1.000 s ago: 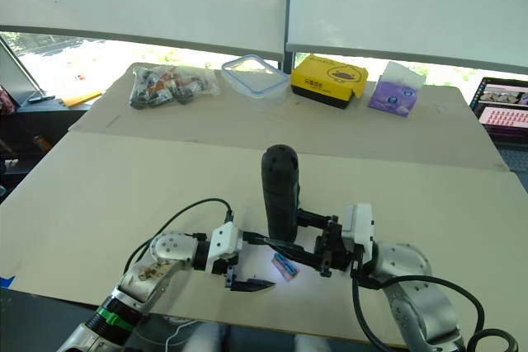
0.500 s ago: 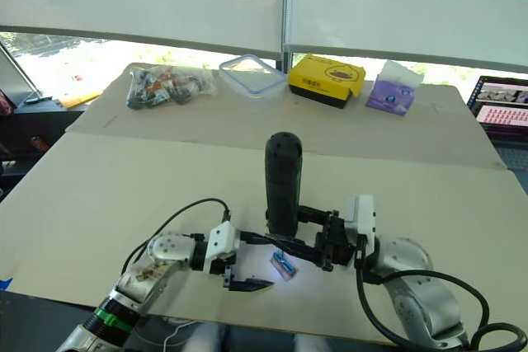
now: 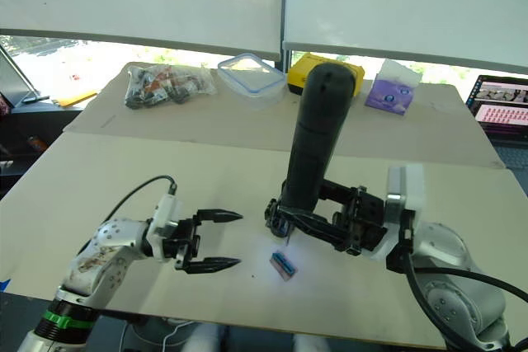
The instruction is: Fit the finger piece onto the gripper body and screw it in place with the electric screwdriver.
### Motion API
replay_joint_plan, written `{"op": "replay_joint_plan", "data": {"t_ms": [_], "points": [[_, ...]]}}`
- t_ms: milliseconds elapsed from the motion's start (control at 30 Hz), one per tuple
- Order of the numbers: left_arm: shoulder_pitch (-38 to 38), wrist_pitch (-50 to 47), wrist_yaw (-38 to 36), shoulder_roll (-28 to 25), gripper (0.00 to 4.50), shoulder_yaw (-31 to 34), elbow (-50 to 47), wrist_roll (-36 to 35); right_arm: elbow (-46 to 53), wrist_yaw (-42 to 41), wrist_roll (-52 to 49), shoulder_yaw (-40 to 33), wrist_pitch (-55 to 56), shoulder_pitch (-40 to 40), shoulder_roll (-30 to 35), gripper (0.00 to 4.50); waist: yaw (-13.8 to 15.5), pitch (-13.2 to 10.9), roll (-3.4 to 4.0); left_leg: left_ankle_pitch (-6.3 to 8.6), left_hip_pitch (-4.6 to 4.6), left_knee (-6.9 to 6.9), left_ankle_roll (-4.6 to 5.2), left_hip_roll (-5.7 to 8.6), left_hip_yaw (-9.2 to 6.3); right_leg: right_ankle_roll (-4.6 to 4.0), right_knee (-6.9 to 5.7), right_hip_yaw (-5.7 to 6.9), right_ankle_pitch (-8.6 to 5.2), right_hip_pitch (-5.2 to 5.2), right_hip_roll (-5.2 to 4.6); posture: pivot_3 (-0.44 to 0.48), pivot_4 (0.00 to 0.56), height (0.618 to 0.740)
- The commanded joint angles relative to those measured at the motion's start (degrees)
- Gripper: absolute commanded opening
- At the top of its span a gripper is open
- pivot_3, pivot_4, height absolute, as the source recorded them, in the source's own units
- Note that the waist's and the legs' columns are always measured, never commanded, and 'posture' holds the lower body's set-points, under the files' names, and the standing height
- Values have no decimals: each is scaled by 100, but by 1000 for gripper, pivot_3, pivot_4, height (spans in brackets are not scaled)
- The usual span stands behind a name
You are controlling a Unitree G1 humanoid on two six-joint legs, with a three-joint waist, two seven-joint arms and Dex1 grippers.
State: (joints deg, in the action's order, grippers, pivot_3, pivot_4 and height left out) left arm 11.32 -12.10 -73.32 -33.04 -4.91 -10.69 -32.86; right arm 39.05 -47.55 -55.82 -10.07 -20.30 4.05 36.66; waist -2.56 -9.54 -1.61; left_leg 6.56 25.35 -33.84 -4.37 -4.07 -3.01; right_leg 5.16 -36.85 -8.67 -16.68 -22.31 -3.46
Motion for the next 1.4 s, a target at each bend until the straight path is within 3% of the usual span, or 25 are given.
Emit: {"op": "replay_joint_plan", "data": {"t_ms": [33, 200, 300, 433, 700, 1000, 1233, 1400], "points": [[124, -342, 44, -218, 4472, 385, -325, -411, 361, 269, -770, -568, -210, 260, 324, 1903, -4, -5, -5, 0, 2, 0, 0, 0, 0, 0, 0, 0, 0, -2, 0, 0, 150, 740], [206, -222, 315, -240, 4472, 666, 151, -176, 235, 627, -1312, -890, -402, 684, 594, 1903, -8, -7, -7, 0, 0, -2, 0, 0, 0, -1, 1, 0, 1, -1, 0, 0, 150, 740], [303, -348, 873, -195, 4472, 698, 488, 165, 147, 806, -1471, -902, -482, 985, 660, 1903, -6, -8, -9, 0, 1, 0, 0, 0, 0, -1, 1, -1, 1, -2, 0, 0, 150, 740], [356, -18, 847, -66, 4472, 546, 786, 428, 86, 978, -1593, -822, -617, 1320, 671, 1903, -1, -12, -16, -1, 5, 0, 1, 0, 1, -1, 2, 0, 1, -4, 0, 0, 150, 740], [632, 526, 1101, 695, 4472, -312, 1524, 1346, 7, 1059, -1572, -675, -741, 1613, 579, 1903, 18, -14, -19, -1, 17, 0, 1, 0, 0, -6, 4, 1, 6, -10, 0, 0, 150, 740], [1020, 744, 1308, 1382, 4472, -897, 2018, 1904, -15, 1059, -1574, -678, -811, 1694, 593, 1903, 8, -14, -20, -1, 17, 0, 2, 0, -2, 2, 0, 1, 6, -11, 2, 0, 150, 740], [1432, 745, 1634, 1851, 4472, -1131, 2423, 2271, -40, 1050, -1570, -718, -829, 1671, 624, 1903, 7, -14, -20, -1, 17, -2, 2, 1, -3, 11, 0, 1, 11, -10, 2, 0, 150, 740], [1507, 796, 1535, 1883, 4472, -1228, 2544, 2387, -20, 1058, -1557, -732, -842, 1633, 633, 1903, -7, -14, -20, -1, 17, 0, 2, 1, -3, 40, 0, 1, 27, -11, 3, 0, 150, 740]]}}
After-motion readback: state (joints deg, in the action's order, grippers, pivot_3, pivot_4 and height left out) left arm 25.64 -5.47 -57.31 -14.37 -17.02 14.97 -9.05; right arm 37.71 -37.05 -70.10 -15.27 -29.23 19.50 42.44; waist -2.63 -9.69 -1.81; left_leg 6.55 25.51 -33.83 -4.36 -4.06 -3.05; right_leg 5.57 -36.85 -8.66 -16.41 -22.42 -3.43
